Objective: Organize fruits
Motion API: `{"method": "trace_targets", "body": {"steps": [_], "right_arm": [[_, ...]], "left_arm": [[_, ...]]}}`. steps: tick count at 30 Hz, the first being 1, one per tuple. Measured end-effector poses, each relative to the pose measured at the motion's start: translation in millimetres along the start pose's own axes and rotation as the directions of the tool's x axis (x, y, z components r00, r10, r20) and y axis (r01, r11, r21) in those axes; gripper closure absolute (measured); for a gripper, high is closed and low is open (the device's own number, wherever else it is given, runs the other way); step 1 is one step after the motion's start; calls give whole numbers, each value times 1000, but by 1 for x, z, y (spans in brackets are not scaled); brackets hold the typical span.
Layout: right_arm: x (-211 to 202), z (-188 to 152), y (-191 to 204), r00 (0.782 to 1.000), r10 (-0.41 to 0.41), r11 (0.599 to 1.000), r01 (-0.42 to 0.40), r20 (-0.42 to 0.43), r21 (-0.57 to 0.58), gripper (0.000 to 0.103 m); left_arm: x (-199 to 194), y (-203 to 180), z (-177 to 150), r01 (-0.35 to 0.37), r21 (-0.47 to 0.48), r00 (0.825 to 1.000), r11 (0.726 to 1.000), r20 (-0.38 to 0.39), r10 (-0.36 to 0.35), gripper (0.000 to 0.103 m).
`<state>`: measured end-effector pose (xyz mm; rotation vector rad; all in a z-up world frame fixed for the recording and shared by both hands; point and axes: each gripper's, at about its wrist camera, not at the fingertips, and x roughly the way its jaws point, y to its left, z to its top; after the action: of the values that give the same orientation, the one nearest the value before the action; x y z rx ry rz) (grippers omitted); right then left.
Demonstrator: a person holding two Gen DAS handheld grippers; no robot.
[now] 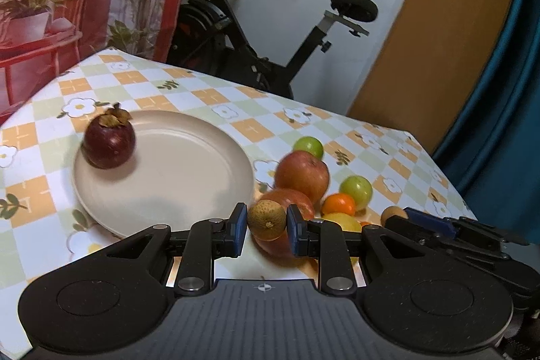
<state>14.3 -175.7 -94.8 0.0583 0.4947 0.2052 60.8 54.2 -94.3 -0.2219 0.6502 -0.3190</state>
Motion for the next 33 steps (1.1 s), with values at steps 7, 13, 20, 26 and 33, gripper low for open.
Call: {"method": "trace_targets", "body": {"steps": [7,13,20,26,33], "right_arm": [[7,21,16,998,47,997,-44,35,-64,74],[24,38,39,993,114,987,-110,29,-118,74],[72,50,87,977,208,958,-214,-50,-194,74],[123,39,129,950,257,919,-297,-177,-260,74],[160,29,146,926,267,905,-336,-266,-261,74]], "left_arm": [[-12,24,17,-25,-48,999,999,31,27,77],[-16,57,28,-78,-104,997,992,18,81,77],[6,97,40,-146,-183,989,972,-48,139,77],[18,111,38,-191,-191,980,963,-90,177,76],[22,122,38,-195,-199,979,960,-100,178,77]]}}
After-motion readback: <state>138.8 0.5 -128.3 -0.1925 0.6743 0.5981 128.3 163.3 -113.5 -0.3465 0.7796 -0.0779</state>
